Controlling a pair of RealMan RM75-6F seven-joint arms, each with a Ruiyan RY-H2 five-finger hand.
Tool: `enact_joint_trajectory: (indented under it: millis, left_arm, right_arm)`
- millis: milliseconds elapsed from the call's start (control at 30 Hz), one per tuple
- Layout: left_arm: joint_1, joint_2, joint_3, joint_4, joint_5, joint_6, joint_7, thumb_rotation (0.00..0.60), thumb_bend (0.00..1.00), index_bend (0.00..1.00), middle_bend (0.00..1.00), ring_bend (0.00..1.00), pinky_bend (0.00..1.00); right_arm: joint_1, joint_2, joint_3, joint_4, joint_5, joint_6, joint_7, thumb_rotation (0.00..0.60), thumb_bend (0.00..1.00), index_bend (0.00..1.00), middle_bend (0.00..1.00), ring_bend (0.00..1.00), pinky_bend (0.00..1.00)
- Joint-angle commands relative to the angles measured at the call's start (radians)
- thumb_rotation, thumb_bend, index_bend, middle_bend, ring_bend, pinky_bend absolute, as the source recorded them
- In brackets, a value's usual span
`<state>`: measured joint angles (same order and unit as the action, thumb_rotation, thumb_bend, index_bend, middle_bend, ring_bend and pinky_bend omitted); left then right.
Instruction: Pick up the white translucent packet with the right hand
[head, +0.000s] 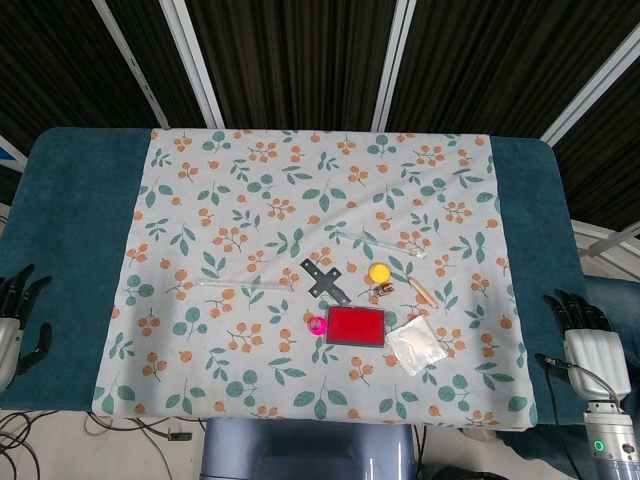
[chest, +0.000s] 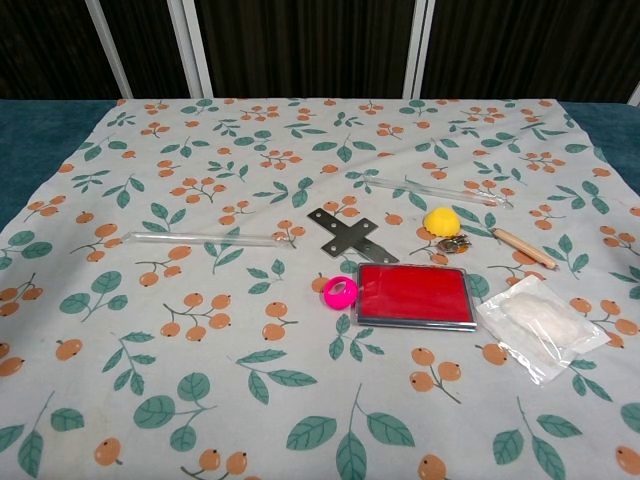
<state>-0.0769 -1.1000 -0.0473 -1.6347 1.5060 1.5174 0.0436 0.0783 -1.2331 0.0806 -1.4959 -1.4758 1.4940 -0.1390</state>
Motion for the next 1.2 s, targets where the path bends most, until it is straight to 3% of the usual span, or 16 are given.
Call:
enact_joint_trajectory:
  millis: [33, 267, 433, 733, 967, 1200]
  left_arm:
    - [0.000, -0.001, 0.001, 0.000, 0.000, -0.001, 0.002, 0.600, 0.54, 0.13, 0.00, 0.06, 0.06]
    - [0.000, -0.001, -0.001, -0.001, -0.003, -0.001, 0.003, 0.600, 0.54, 0.13, 0.00, 0.06, 0.06]
    - [0.001, -0.005, 0.003, 0.000, -0.004, -0.006, 0.005, 0.600, 0.54, 0.13, 0.00, 0.06, 0.06]
    - [-0.001, -0.012, 0.008, 0.002, -0.006, -0.015, 0.019, 0.600, 0.54, 0.13, 0.00, 0.06, 0.06]
    - [0.000, -0.010, 0.005, 0.000, -0.014, -0.017, 0.016, 0.600, 0.54, 0.13, 0.00, 0.06, 0.06]
    - [-0.001, -0.007, 0.004, -0.001, -0.014, -0.017, 0.013, 0.600, 0.54, 0.13, 0.00, 0.06, 0.06]
  right_arm:
    - [0.001, 0.002, -0.002, -0.003, 0.004, -0.009, 0.006, 0.600, 0.20, 0.18, 0.19, 0.14, 0.22]
    - [0.008, 0.009, -0.014, -0.007, -0.004, -0.032, 0.026, 0.600, 0.20, 0.18, 0.20, 0.14, 0.22]
    - [0.037, 0.032, -0.069, 0.002, -0.086, -0.094, 0.102, 0.600, 0.20, 0.18, 0.19, 0.14, 0.22]
    - [0.141, 0.009, -0.109, 0.027, -0.180, -0.231, 0.071, 0.600, 0.21, 0.18, 0.19, 0.14, 0.22]
    - [0.220, -0.036, -0.114, 0.025, -0.172, -0.364, 0.023, 0.600, 0.22, 0.18, 0.19, 0.14, 0.22]
    - [0.261, -0.076, -0.094, 0.024, -0.137, -0.415, -0.021, 0.600, 0.22, 0.18, 0.19, 0.13, 0.22]
